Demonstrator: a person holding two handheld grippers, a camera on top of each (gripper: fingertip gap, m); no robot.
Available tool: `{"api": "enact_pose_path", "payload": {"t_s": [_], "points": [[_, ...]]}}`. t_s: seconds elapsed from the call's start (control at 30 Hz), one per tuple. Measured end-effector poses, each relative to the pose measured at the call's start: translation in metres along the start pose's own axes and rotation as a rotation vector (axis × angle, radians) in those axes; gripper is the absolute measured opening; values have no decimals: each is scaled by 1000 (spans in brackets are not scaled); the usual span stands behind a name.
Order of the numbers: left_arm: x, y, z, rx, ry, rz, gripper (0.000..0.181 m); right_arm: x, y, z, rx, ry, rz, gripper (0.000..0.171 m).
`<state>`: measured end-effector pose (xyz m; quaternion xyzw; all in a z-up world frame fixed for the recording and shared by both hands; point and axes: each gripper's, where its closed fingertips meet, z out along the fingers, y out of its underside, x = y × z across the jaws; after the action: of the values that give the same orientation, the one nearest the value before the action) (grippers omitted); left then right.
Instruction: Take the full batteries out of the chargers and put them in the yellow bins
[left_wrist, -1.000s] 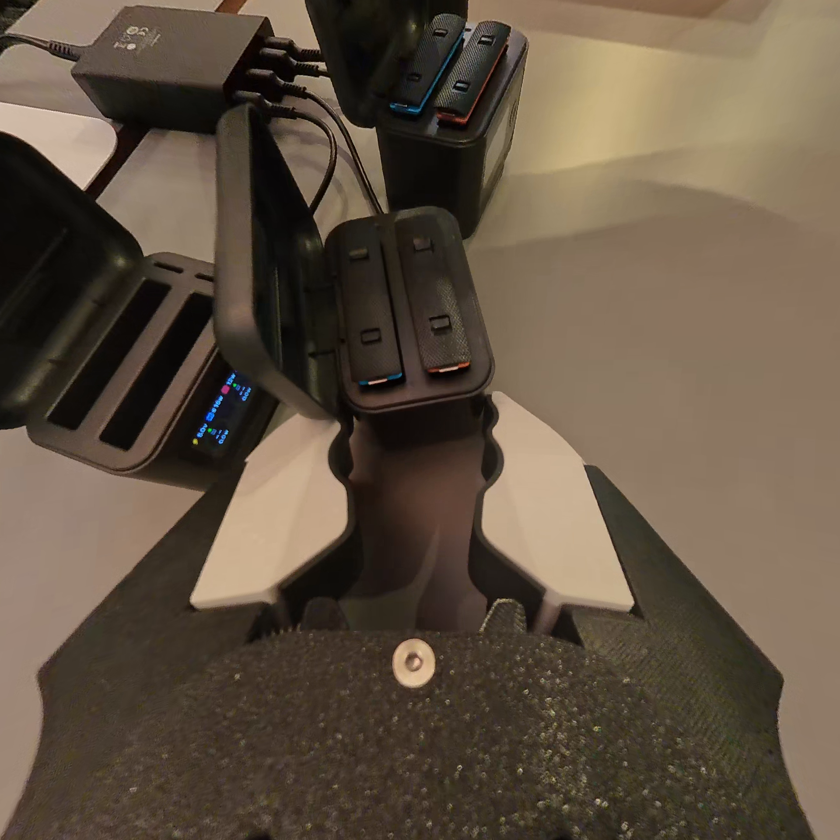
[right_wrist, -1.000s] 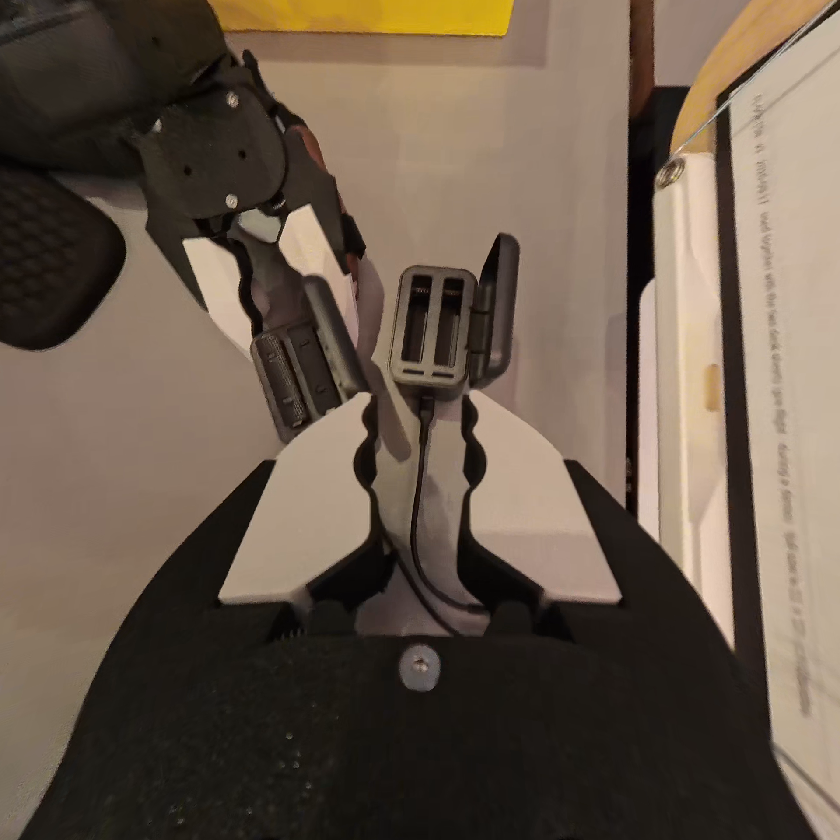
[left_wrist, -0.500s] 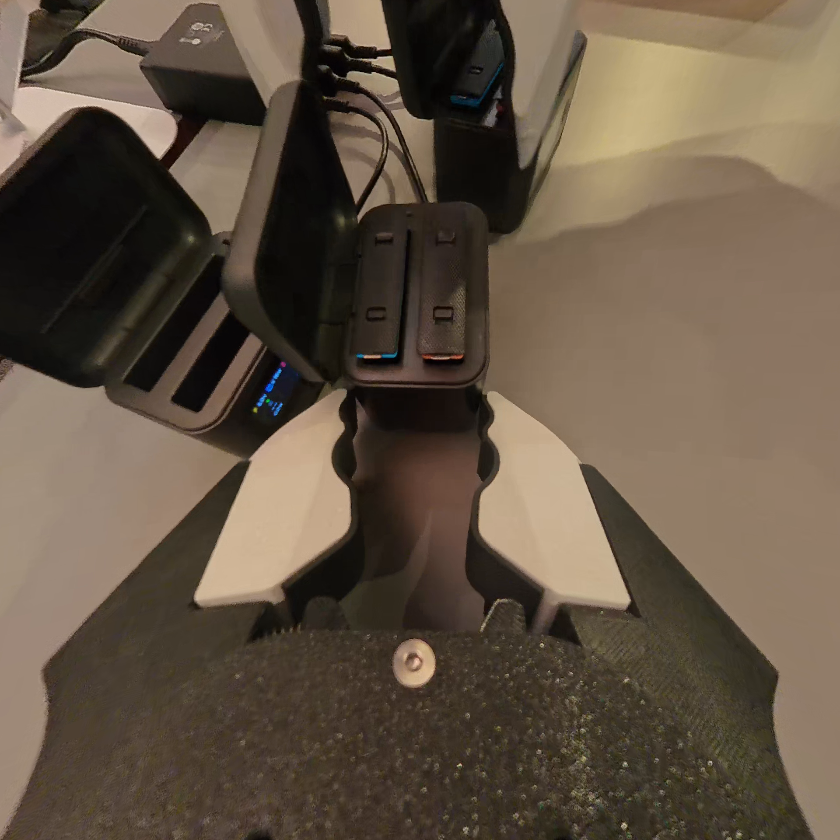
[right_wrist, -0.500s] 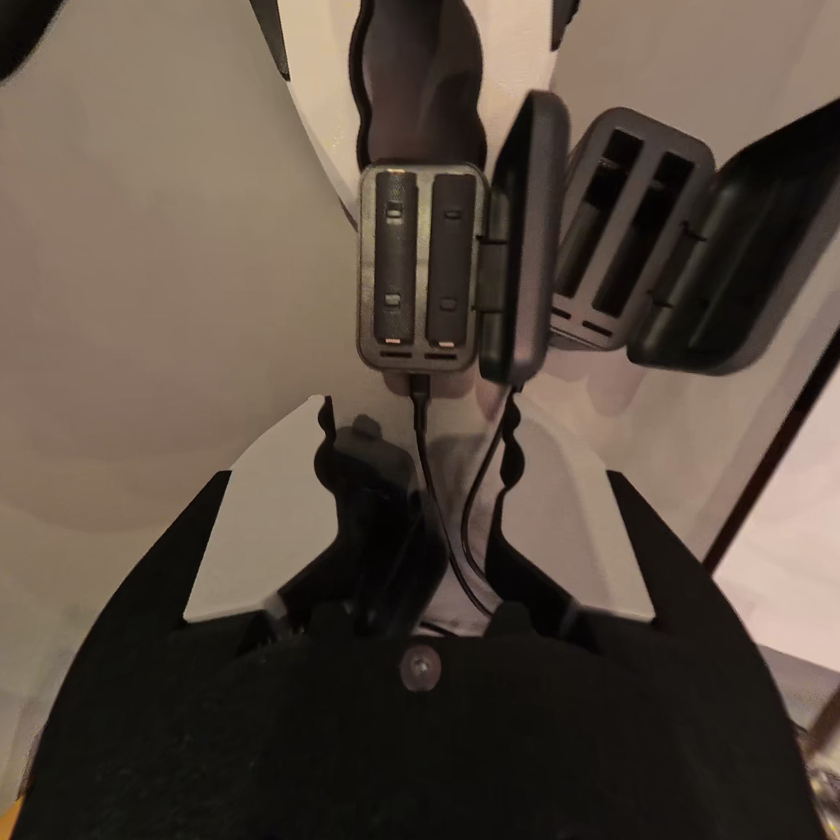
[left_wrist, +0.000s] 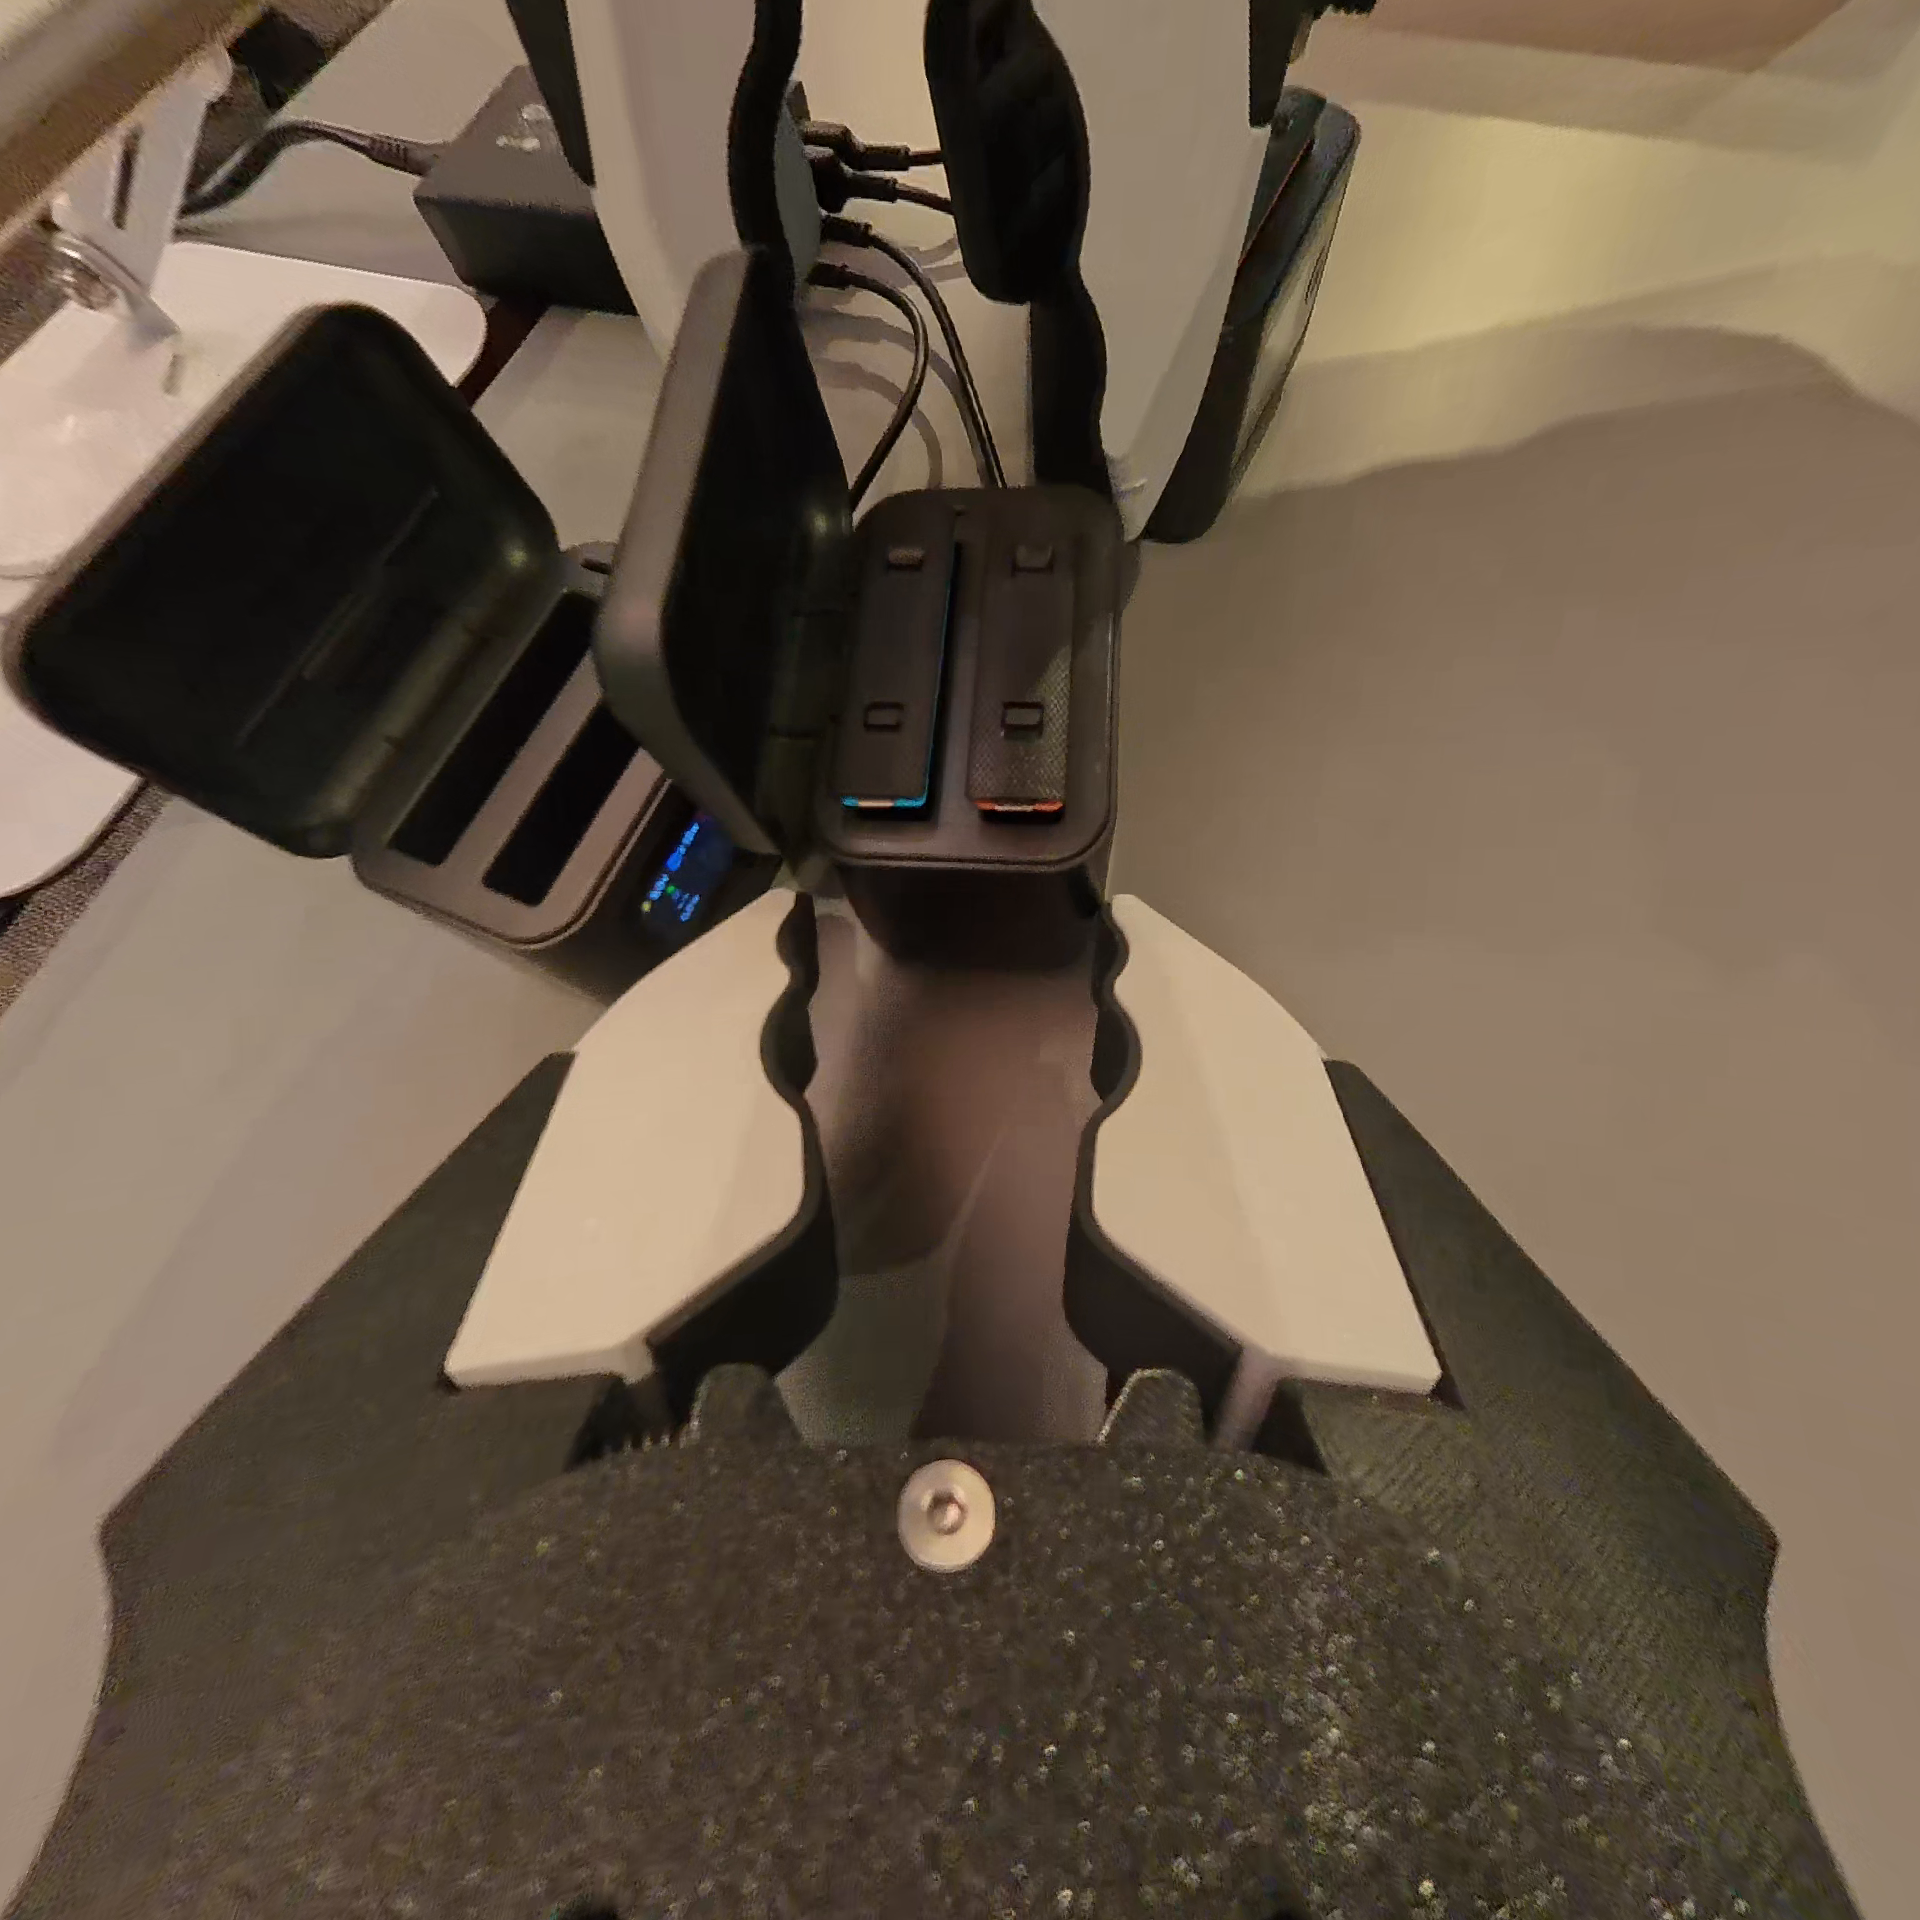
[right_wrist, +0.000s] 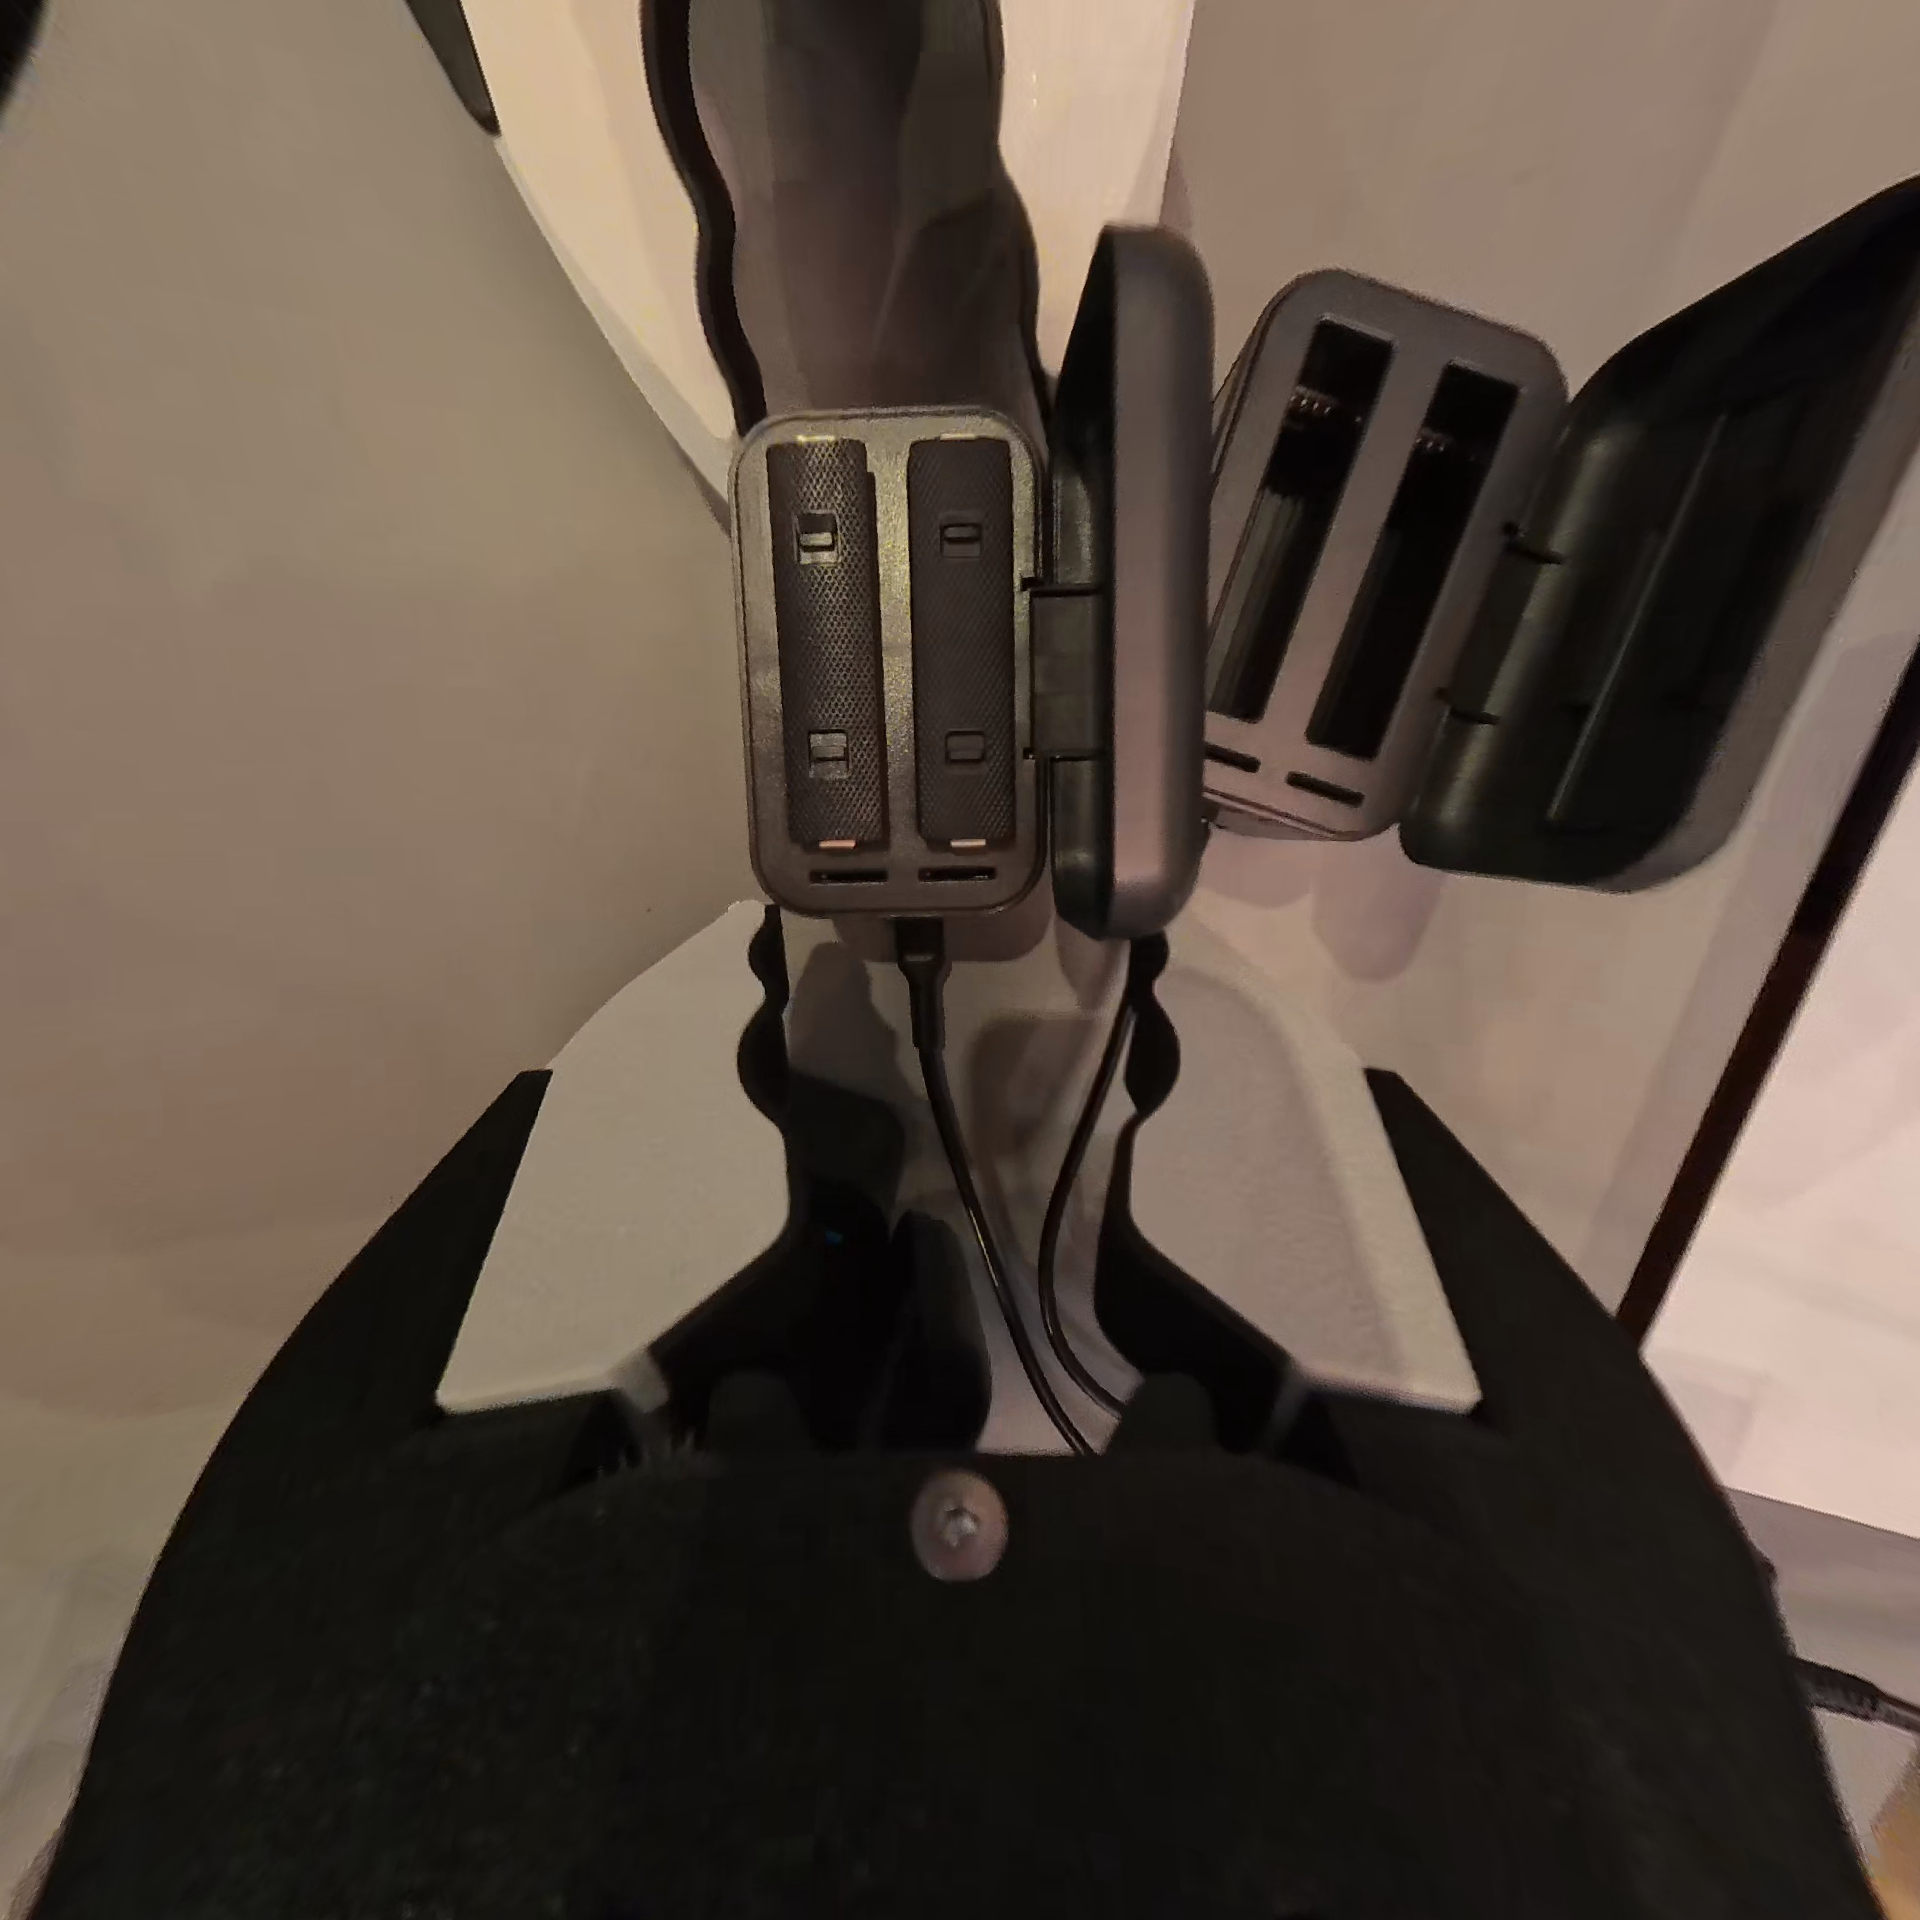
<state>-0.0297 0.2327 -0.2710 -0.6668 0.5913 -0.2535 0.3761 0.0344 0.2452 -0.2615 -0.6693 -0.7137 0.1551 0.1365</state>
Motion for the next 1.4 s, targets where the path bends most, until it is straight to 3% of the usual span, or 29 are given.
{"api": "enact_pose_path", "payload": {"t_s": [0.3,0.5,0.77,0.97,1.13,1.4], "points": [[1,-7,5,41,-5,-47,60,8,-26,-40,100,166,140,64],[3,-9,14,17,-36,-86,59,11,-40,-57,203,350,433,64],[12,-10,15,-11,-52,-109,56,-19,-47,-38,333,538,650,71],[31,-2,5,-33,94,-53,46,-38,-33,-13,419,643,778,71],[28,3,14,-59,55,-51,64,-43,-30,-5,494,742,834,69],[31,-4,22,-64,-4,-50,56,-34,-33,-7,543,835,865,64]]}}
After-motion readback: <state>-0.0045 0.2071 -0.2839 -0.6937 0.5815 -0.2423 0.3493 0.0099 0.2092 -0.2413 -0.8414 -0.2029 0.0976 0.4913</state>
